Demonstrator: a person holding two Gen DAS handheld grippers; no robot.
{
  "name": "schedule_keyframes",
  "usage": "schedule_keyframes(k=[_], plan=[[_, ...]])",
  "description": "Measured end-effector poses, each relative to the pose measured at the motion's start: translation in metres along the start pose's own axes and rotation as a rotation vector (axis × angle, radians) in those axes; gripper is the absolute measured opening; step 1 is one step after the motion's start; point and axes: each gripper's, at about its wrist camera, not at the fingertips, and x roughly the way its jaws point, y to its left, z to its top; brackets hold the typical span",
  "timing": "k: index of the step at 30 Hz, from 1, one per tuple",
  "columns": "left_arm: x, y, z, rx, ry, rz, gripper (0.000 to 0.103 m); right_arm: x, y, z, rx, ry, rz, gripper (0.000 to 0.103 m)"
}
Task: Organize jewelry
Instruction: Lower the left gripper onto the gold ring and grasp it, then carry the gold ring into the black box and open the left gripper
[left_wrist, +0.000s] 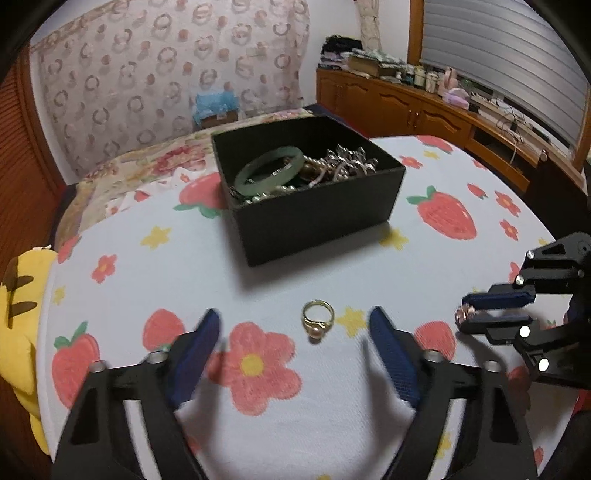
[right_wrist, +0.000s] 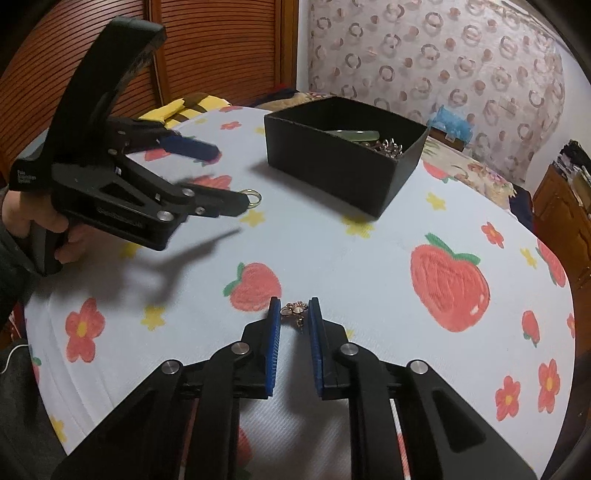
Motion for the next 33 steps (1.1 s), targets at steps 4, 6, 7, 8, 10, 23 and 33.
schedule_keyframes(k=[4,6,7,8,10,23,33], plan=[[0.003,-0.003,0.001,0.004,0.012,-0.014,0.059,-0.003,-0.002,0.002,0.013,-0.02,-0.002,0.017],[0.005,-0.003,0.001,0.004,0.021,-0.021,0.047,-0.005,-0.003,0.005,0.014,-0.028,-0.004,0.017],[0.005,-0.002,0.001,0.004,0.028,-0.023,0.042,-0.005,-0.004,0.006,0.014,-0.033,-0.006,0.017],[0.006,-0.001,0.001,0.002,0.032,-0.026,0.041,-0.006,-0.004,0.007,0.014,-0.037,-0.006,0.017],[0.007,-0.001,0.001,0.003,0.029,-0.025,0.041,-0.007,-0.006,0.009,0.015,-0.043,-0.007,0.017],[-0.002,0.004,0.004,-0.016,-0.005,-0.012,0.018,-0.012,-0.019,0.032,0.005,-0.077,-0.024,0.017],[-0.019,0.014,0.027,-0.063,-0.09,-0.002,0.018,-0.017,-0.046,0.08,0.038,-0.164,-0.035,0.017]])
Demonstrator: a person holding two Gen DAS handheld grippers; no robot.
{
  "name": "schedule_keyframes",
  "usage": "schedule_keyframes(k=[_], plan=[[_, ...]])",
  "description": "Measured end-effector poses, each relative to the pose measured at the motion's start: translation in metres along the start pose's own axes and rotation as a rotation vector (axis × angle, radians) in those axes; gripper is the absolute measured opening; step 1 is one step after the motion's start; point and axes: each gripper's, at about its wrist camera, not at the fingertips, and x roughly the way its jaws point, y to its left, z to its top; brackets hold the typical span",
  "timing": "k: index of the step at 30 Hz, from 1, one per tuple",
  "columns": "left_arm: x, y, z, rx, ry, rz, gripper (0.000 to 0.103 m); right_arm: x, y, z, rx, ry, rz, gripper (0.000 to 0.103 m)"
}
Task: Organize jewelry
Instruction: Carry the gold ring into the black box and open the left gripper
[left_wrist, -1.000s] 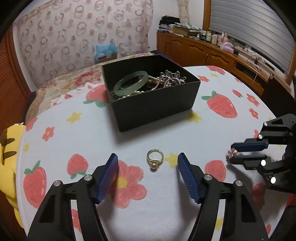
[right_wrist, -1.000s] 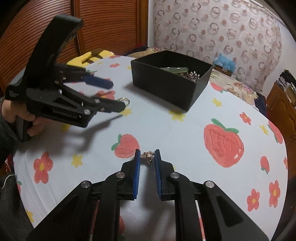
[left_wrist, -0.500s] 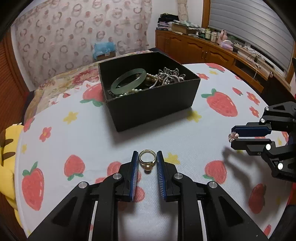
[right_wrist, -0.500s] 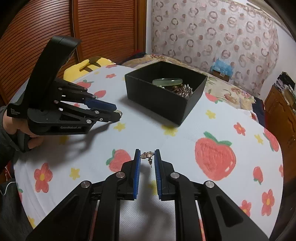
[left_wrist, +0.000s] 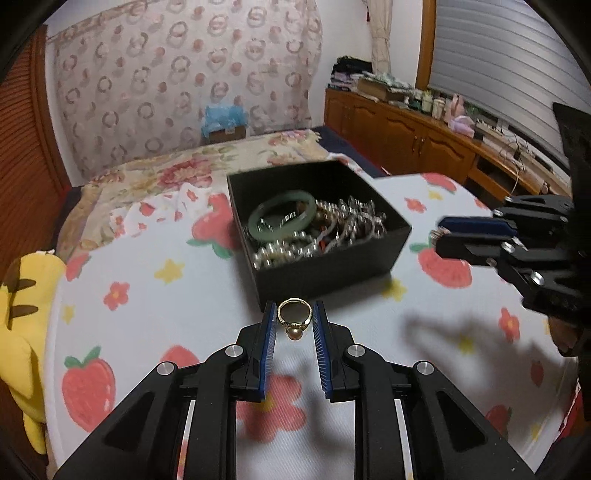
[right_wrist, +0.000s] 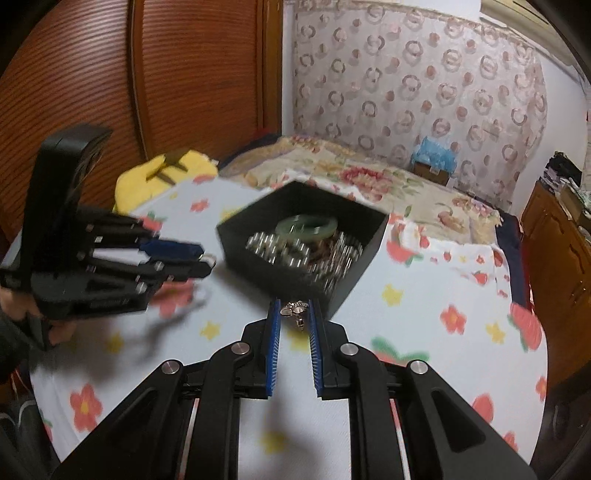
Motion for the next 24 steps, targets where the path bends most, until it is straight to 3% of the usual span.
schedule_keyframes(k=[8,24], plan=[[-0.009,-0.001,0.026,0.009,-0.064,0.009,0.018,0.03,-0.014,0.026,0.037,-0.012,0.0,0.017],[0.017,0.003,0.048,0.0,-0.049,0.047,0.019,0.033,-0.033,0.031,0.141,-0.051,0.001,0.022]])
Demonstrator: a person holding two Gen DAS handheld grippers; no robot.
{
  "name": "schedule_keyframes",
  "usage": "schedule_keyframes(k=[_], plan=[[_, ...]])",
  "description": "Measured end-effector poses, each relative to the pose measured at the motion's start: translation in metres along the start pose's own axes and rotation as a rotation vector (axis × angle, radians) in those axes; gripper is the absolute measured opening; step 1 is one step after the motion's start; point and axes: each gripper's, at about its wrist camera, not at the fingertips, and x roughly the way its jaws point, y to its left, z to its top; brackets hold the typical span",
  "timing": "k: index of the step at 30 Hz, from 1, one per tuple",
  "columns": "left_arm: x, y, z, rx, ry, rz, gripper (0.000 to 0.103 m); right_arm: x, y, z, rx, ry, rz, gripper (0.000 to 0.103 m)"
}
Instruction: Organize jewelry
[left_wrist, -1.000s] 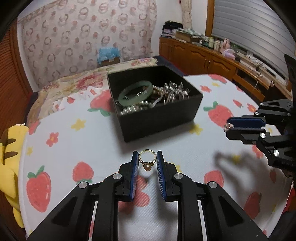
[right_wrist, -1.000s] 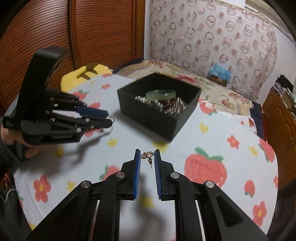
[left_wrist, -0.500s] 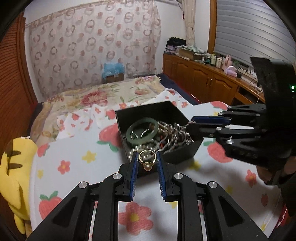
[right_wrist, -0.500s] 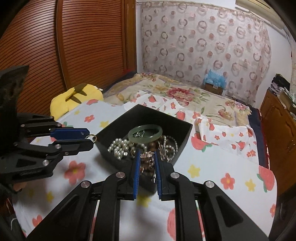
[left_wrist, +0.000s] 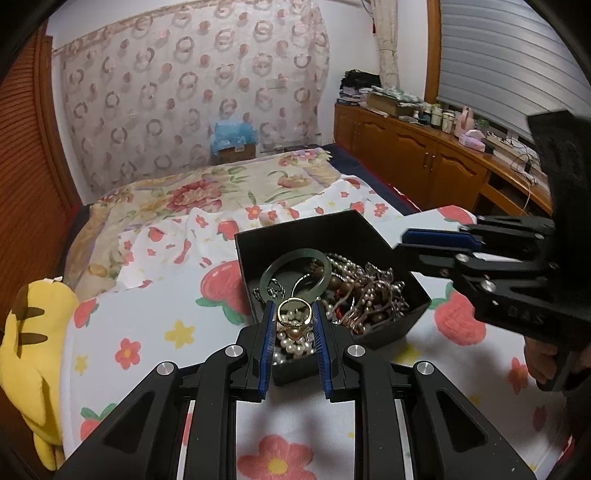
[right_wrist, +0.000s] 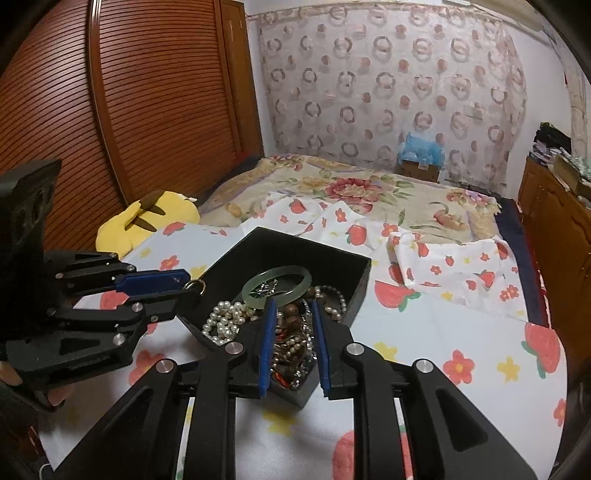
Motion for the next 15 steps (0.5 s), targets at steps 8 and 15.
schedule_keyframes(k=[8,15], plan=[[0.004,-0.004,0.005,-0.038,-0.006,0.006,0.034,-0.023,-0.008,-0.016,0.032,-0.008,-0.026,0.022],[-0.016,-0.011,-0.001,-0.049,-0.039,0.032,0.067,-0.049,-0.008,-0.031,0.084,-0.049,-0.068,0.022]])
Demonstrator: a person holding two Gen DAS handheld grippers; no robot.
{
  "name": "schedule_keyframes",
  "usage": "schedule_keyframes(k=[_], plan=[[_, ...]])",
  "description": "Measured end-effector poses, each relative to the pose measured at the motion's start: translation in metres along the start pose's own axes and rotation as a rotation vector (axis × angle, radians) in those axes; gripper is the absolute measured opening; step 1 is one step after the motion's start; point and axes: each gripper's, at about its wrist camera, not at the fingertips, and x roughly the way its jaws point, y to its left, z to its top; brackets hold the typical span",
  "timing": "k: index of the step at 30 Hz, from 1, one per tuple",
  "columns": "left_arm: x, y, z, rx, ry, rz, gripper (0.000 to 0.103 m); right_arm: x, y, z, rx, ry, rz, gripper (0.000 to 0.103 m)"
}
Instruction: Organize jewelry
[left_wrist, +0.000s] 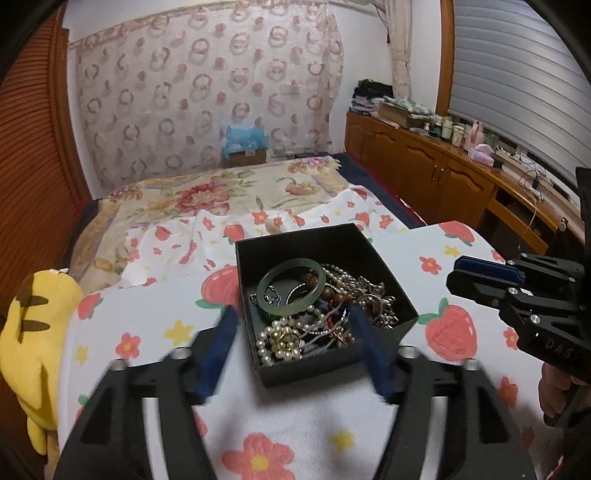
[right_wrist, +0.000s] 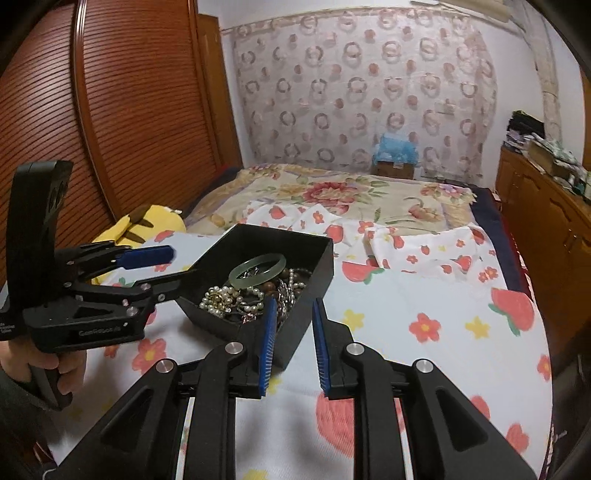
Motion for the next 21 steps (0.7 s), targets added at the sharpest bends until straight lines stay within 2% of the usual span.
schedule_keyframes(k=[3,4,5,6,7,10,12,16,21], plan=[[-0.016,-0.003,-0.008,-0.002,-0.014,0.021,0.085,-0.016,0.002,-0.006,0.017,-0.018,-0.014,0.023],[-0.022,-0.005,-0.011,-0.003,-0.023,0.036,0.091,-0.022,0.004,-0.008,0.023,-0.026,-0.02,0.034],[-0.027,-0.005,-0.013,-0.006,-0.029,0.046,0.095,-0.026,0.005,-0.007,0.026,-0.033,-0.027,0.04],[-0.035,-0.006,-0.017,-0.013,-0.035,0.058,0.095,-0.032,0.007,-0.008,0.028,-0.045,-0.037,0.054],[-0.039,-0.005,-0.019,-0.019,-0.037,0.064,0.095,-0.039,0.01,-0.01,0.028,-0.059,-0.049,0.063],[-0.058,-0.006,-0.031,-0.045,-0.044,0.101,0.095,-0.058,0.017,-0.017,0.034,-0.086,-0.071,0.074],[-0.072,-0.007,-0.042,-0.06,-0.053,0.132,0.095,-0.07,0.021,-0.025,0.045,-0.103,-0.07,0.08],[-0.094,-0.009,-0.057,-0.093,-0.066,0.139,0.095,-0.094,0.034,-0.037,0.045,-0.133,-0.093,0.09],[-0.122,-0.013,-0.072,-0.093,-0.104,0.175,0.096,-0.116,0.042,-0.048,0.056,-0.171,-0.115,0.093]])
